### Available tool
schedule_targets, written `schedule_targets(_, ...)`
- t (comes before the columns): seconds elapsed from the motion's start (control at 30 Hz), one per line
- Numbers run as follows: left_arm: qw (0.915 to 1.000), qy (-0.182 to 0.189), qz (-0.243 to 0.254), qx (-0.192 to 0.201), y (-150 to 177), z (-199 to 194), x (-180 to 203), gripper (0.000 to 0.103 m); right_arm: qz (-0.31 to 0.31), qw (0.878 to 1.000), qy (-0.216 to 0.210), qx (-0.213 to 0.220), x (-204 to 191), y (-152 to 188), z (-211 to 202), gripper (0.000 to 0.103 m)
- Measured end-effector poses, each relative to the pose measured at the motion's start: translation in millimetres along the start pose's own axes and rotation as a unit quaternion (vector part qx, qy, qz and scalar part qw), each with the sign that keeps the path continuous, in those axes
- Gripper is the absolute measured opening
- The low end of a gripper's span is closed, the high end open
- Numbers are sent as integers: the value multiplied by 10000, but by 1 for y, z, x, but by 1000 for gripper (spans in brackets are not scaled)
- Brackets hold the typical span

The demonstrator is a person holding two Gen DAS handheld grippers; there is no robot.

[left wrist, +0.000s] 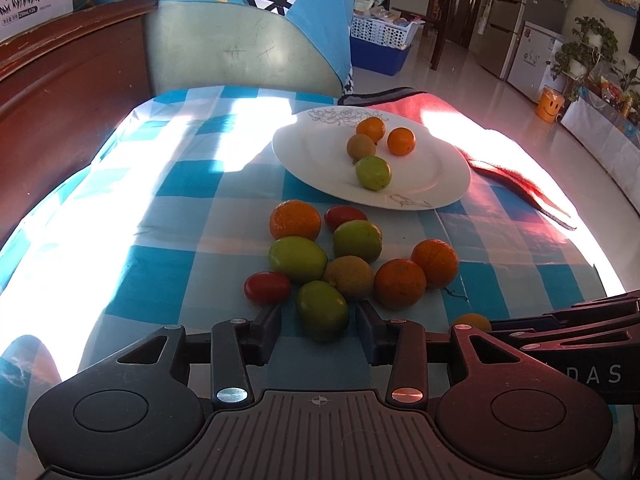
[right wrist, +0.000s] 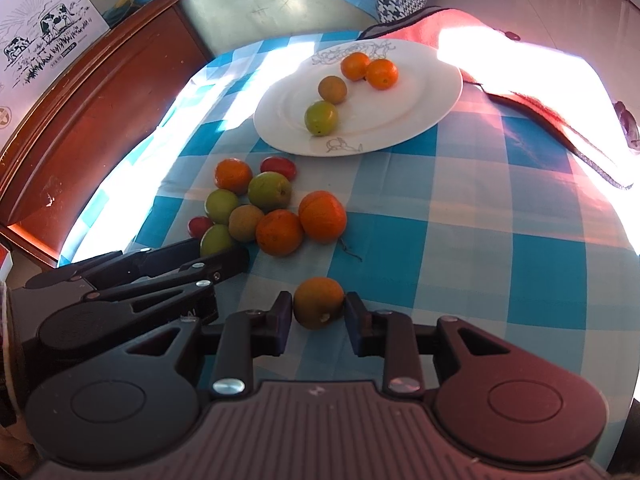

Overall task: Organize fruits
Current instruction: 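Grasp a green fruit with the left tool while the right tool holds the orange, then carry the orange and green fruit onto the white plate and open both tools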

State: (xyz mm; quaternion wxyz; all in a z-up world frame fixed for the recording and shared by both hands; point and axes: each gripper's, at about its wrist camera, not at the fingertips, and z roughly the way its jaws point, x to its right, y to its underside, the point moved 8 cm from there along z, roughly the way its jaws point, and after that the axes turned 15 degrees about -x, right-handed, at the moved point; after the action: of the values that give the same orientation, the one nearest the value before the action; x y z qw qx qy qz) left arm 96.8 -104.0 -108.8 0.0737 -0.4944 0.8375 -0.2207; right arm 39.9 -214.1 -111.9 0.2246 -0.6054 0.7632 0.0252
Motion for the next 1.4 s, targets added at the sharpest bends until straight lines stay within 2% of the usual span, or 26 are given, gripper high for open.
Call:
schedule_targets(0.1,10000,-18,57,15,1,-1,2,26,-40,10000,32,4,-1,1,0,30)
schedule_targets(0.43,9999,-51,93,-34,5,-9,2,26,-82,10000,14,19,-1,0,-2,28)
schedule_targets(0.77,9996,8,175,241,0,-33,4,23,-166,9993,-201,274,-8,-6,-24,28)
schedule_targets(0.9,9996,-86,191,204,2,-30,2,23,-69,9996,-163,240,-4,-7,-22,28)
schedule_targets(1.1,10000,23,64,48,6,-19,-2,28,-109,9997,-161,178,-7,-5,-17,28)
schedule_targets(1.27,9997,-8,211,-112,11,-10,3,26,-109,9997,-149,150,-7,-5,-16,28)
schedule_targets(1.4,9992,-91,392,-51,14,-11,8,25,-56,9997,-154,167,-5,-6,-17,28)
